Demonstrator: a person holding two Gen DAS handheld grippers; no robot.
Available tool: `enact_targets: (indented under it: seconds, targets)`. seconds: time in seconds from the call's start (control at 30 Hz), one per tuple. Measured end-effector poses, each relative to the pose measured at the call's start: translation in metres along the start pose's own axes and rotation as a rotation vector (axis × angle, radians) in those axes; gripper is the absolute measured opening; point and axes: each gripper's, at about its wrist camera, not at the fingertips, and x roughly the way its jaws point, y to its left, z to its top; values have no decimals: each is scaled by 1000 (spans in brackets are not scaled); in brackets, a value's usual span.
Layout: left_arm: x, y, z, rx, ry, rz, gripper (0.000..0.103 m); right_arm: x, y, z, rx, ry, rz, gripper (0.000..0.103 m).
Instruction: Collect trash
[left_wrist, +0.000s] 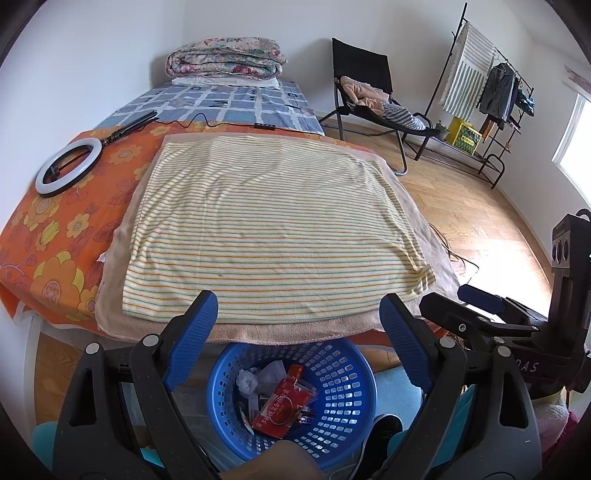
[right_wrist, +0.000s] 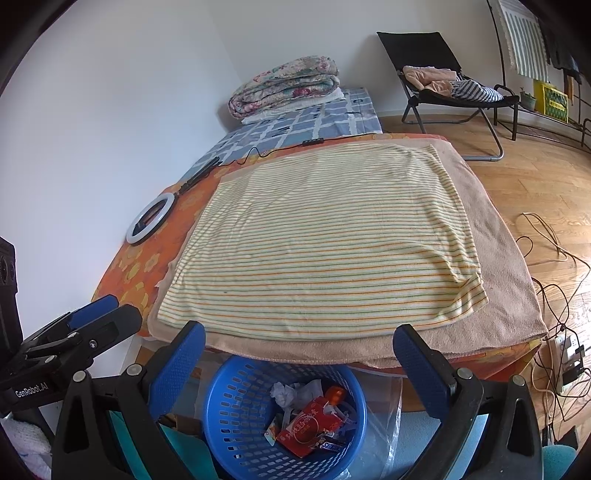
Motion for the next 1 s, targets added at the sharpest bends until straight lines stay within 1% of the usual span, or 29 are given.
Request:
enact_targets:
  seconds: [0.87,0.97,1.0]
  targets:
    - [3,-6,-5,-14,5,19,92,4,-1,-3,18,16,7,103]
    - [2,-6,-5,-15,-5,31,101,4,-1,-3,18,16,6,103]
    - [1,-4,-5,-21,-11,36,101,4,-1,-3,18,17,6,103]
